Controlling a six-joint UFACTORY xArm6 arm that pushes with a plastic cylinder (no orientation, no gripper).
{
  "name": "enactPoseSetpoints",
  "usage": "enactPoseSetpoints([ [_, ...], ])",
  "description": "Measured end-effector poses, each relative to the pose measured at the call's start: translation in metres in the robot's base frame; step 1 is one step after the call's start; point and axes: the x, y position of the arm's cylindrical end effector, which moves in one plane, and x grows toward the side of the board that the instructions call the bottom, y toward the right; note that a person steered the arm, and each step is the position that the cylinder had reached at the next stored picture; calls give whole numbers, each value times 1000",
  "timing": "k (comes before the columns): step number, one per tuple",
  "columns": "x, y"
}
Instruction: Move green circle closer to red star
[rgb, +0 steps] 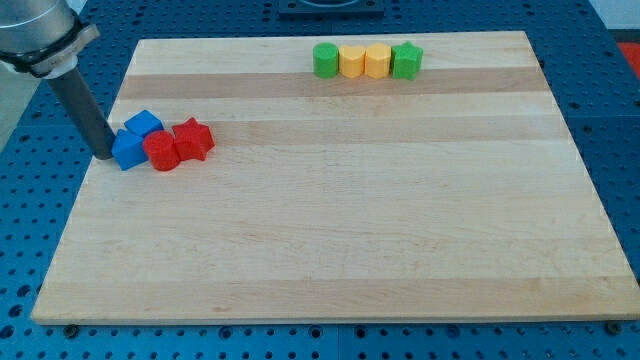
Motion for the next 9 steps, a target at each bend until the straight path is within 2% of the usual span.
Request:
enactPoseSetpoints([
  [2,0,-27],
  [3,-36,-26],
  [4,-95,-6],
  [6,-167,99],
  [8,-208,198],
  [9,-212,243],
])
